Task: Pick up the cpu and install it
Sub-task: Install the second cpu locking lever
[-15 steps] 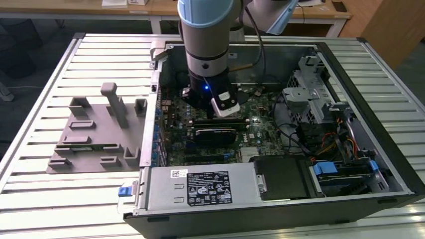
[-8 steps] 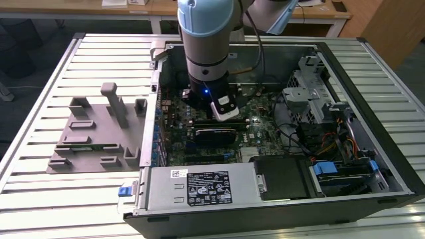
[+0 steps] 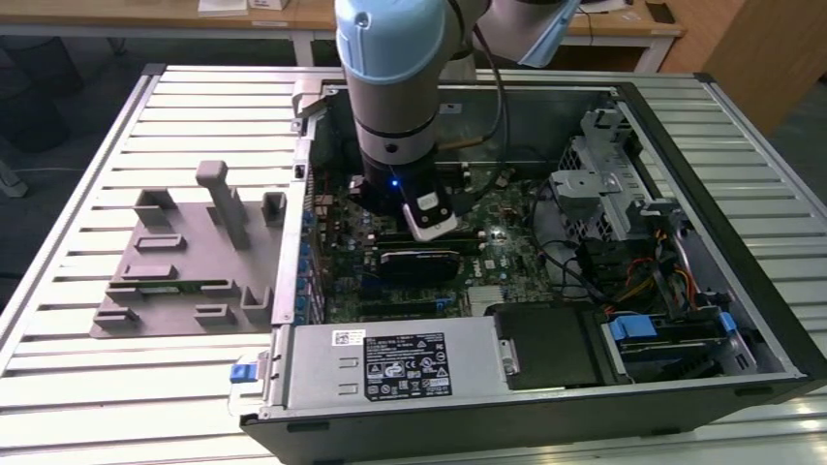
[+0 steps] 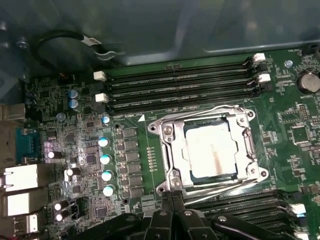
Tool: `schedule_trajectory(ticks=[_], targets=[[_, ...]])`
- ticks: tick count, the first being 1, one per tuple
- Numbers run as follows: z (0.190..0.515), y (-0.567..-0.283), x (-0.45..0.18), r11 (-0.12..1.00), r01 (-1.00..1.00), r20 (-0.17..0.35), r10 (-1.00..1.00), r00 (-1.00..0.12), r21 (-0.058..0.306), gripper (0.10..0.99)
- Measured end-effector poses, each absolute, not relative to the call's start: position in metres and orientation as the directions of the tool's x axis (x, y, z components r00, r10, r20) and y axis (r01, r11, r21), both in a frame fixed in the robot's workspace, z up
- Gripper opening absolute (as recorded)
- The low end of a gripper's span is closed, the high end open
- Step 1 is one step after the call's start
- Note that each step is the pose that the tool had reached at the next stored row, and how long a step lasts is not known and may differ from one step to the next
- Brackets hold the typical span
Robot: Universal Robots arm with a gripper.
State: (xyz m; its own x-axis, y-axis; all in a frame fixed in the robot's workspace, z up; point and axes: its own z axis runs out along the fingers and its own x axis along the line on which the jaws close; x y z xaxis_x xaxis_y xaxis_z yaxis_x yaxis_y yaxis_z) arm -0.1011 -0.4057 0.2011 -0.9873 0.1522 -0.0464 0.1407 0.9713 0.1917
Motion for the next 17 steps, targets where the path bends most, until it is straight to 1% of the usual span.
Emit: schedule_trajectory(ticks=[10, 17], targets=[[0.1929, -0.4064, -0.1024, 0.959, 0.141, -0.039, 0.155, -0.987, 0.246, 0.106], [0.1912, -0.4075, -0.1028, 0.958, 0.141, -0.038, 0.155, -0.987, 0.250, 0.106]])
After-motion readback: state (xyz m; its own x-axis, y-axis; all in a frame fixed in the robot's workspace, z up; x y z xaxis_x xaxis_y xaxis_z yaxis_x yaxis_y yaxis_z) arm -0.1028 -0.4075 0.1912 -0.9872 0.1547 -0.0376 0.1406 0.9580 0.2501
